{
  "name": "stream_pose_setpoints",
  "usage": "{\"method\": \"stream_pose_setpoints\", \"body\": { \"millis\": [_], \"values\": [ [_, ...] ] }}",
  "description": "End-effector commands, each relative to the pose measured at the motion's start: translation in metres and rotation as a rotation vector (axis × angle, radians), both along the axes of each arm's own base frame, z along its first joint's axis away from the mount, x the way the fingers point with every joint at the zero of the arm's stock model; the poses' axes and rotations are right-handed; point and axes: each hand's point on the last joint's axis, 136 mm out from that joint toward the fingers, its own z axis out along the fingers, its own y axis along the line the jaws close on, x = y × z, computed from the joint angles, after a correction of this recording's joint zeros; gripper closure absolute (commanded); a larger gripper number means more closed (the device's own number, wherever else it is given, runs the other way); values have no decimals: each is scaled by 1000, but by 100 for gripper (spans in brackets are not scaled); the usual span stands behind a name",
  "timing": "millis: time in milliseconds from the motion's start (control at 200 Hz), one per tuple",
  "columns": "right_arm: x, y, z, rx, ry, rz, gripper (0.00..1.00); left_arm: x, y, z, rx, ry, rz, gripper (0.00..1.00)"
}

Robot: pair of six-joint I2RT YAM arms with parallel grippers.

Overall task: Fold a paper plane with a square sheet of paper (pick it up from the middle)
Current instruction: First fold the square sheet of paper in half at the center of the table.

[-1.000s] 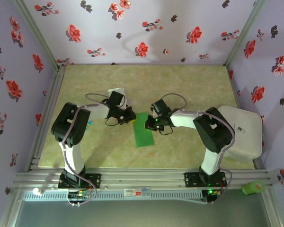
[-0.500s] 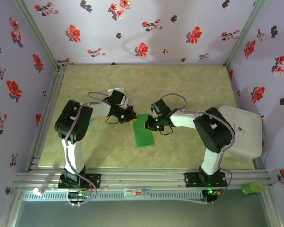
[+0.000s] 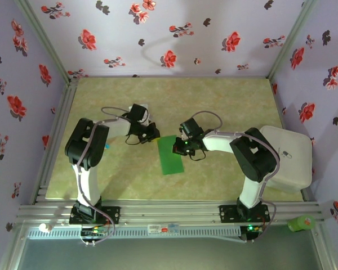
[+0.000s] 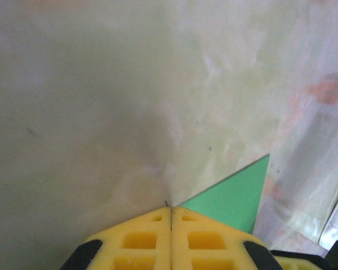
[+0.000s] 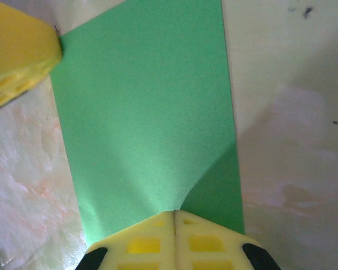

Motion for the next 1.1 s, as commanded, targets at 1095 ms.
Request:
{"method": "stream_pose_setpoints", "body": {
  "millis": [1095],
  "values": [
    [-39,-69,-64,-363,168,1,100,-60,-33,41,-77,-94,-186,85]
  ]
}}
